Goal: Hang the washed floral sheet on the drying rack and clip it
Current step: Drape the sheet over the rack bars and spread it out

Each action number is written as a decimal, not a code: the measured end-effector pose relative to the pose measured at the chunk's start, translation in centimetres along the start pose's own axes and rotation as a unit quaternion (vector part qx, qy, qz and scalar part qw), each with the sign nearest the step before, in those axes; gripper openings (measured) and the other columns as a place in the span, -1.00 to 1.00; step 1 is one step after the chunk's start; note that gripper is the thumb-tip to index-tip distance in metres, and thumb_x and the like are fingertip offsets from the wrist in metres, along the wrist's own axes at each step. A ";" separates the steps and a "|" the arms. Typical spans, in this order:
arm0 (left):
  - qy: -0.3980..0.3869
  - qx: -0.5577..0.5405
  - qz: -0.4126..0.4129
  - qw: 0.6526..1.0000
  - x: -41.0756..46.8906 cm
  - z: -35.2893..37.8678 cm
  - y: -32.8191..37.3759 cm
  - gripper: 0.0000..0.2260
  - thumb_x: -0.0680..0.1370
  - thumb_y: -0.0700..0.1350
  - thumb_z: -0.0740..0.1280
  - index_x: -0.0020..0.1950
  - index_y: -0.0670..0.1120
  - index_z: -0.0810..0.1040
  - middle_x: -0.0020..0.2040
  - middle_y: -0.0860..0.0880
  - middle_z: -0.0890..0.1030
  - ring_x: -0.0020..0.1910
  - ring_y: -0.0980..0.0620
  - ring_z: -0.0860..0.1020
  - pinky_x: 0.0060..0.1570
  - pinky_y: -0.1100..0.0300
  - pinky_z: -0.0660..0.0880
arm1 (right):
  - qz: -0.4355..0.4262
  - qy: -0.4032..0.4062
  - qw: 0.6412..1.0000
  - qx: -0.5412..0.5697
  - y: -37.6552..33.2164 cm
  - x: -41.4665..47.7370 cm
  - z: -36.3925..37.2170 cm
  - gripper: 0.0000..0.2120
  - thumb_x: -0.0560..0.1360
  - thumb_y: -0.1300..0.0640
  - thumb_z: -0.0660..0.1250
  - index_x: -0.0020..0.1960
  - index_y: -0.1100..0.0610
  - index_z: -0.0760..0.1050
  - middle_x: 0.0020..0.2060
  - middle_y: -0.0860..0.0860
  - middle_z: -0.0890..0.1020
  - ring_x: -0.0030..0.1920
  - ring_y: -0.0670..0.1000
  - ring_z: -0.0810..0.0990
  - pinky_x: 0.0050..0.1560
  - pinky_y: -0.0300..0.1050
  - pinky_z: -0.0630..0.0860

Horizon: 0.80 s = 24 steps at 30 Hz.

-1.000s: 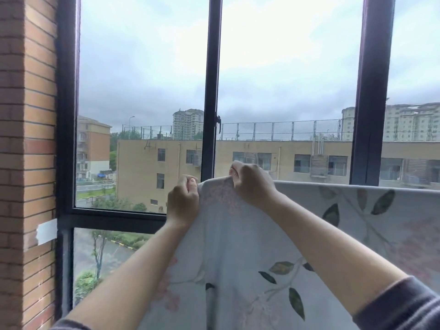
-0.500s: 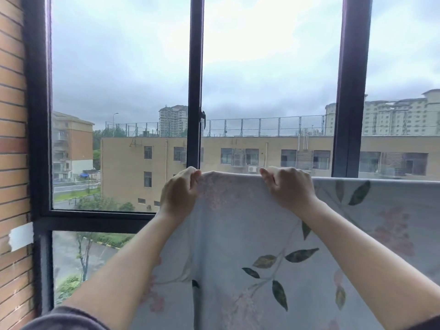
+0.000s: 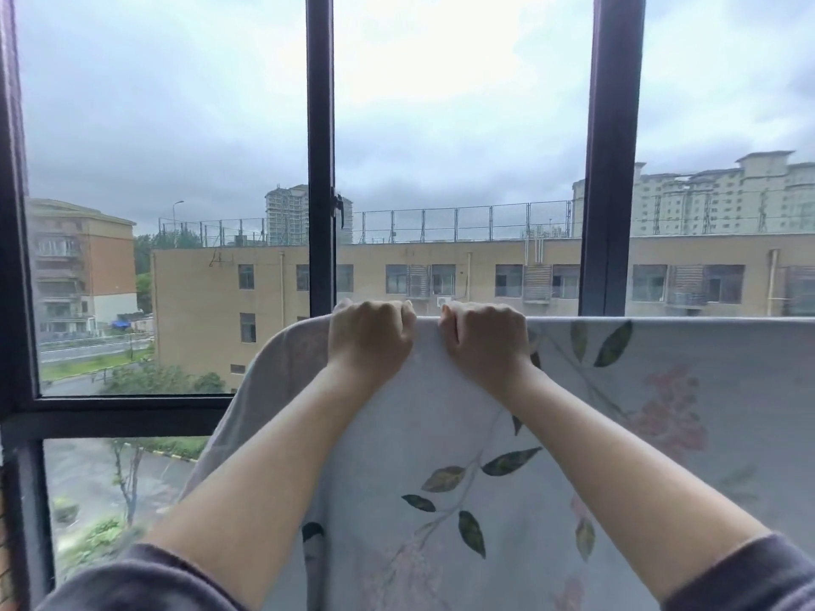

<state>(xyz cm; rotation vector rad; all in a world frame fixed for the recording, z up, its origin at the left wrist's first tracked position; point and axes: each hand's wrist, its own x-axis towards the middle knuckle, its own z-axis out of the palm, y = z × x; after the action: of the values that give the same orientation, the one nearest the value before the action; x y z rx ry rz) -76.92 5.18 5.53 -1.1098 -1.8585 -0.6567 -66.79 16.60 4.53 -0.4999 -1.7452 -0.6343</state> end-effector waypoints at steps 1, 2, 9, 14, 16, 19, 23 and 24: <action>0.019 0.016 0.010 1.000 -0.2 0.4 0.1 -0.57 0.60 -0.02 0.01 -0.25 -0.10 0.60 -0.31 -0.11 0.65 -0.40 -0.09 0.51 -0.01 0.05 0.41 | -0.009 0.001 1.000 -0.002 0.5 -0.1 0.0 -0.59 0.48 0.02 0.07 -0.46 0.08 0.48 -0.60 -0.03 0.51 -0.62 0.06 0.45 -0.45 -0.26 0.18; 0.043 0.023 0.016 0.999 -0.4 0.6 0.2 -0.54 0.58 -0.01 0.00 -0.32 -0.10 0.59 -0.38 -0.10 0.63 -0.45 -0.10 0.52 -0.09 0.06 0.44 | -0.019 0.001 1.000 -0.003 1.0 -0.2 0.0 -0.61 0.49 0.02 0.08 -0.45 0.07 0.47 -0.60 -0.03 0.49 -0.62 0.05 0.44 -0.46 -0.27 0.16; 0.096 0.036 -0.018 0.995 -0.3 2.0 1.6 -0.58 0.53 -0.04 0.08 -0.46 -0.10 0.52 -0.51 -0.09 0.54 -0.53 -0.09 0.47 -0.17 0.09 0.44 | -0.011 -0.016 1.000 0.007 8.4 -1.8 -0.8 -0.58 0.52 0.01 0.04 -0.42 0.09 0.47 -0.57 -0.03 0.48 -0.59 0.06 0.43 -0.45 -0.26 0.18; 0.120 0.038 -0.041 0.991 -0.5 2.6 2.6 -0.58 0.53 -0.08 0.10 -0.45 -0.17 0.52 -0.49 -0.14 0.54 -0.53 -0.10 0.46 -0.16 0.06 0.43 | 0.027 -0.026 0.999 -0.021 17.8 -3.7 -2.0 -0.54 0.51 -0.01 -0.02 -0.42 0.12 0.46 -0.55 0.04 0.52 -0.55 0.12 0.46 -0.40 -0.22 0.17; 0.125 0.040 -0.066 0.989 -0.4 2.8 3.5 -0.56 0.52 -0.07 0.06 -0.46 -0.20 0.52 -0.49 -0.17 0.53 -0.51 -0.12 0.46 -0.13 0.03 0.42 | 0.037 -0.032 0.999 -0.019 20.9 -4.2 -2.6 -0.54 0.51 -0.02 -0.05 -0.41 0.12 0.44 -0.53 0.06 0.53 -0.54 0.11 0.44 -0.38 -0.20 0.17; 0.127 0.037 -0.098 0.986 0.2 3.4 6.0 -0.52 0.51 -0.04 -0.01 -0.46 -0.21 0.51 -0.48 -0.21 0.54 -0.45 -0.15 0.48 -0.05 -0.02 0.38 | 0.045 -0.020 0.999 -0.004 22.5 -4.5 -2.5 -0.55 0.50 0.00 -0.03 -0.44 0.13 0.44 -0.55 0.07 0.53 -0.56 0.13 0.45 -0.37 -0.20 0.18; 0.126 0.023 -0.067 0.990 1.0 5.3 13.3 -0.55 0.52 -0.03 -0.01 -0.45 -0.12 0.50 -0.46 -0.12 0.54 -0.47 -0.05 0.39 -0.08 0.01 0.39 | 0.038 -0.008 0.999 0.003 21.6 -4.2 -2.2 -0.57 0.47 0.02 0.04 -0.50 0.09 0.44 -0.63 0.00 0.46 -0.64 0.07 0.40 -0.43 -0.27 0.15; 0.118 0.016 -0.054 0.991 1.3 5.8 15.6 -0.56 0.52 -0.03 0.00 -0.46 -0.11 0.49 -0.47 -0.09 0.53 -0.48 -0.03 0.37 -0.09 0.03 0.40 | 0.034 -0.007 0.999 0.004 21.3 -4.0 -2.3 -0.57 0.47 0.01 0.05 -0.51 0.08 0.44 -0.65 -0.03 0.45 -0.65 0.05 0.38 -0.44 -0.28 0.14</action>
<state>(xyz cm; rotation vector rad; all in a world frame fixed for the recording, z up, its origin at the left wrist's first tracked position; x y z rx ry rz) -65.74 17.53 3.92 -0.8742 -1.7268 -0.7841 -50.78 31.35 4.46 -0.5568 -1.7353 -0.5769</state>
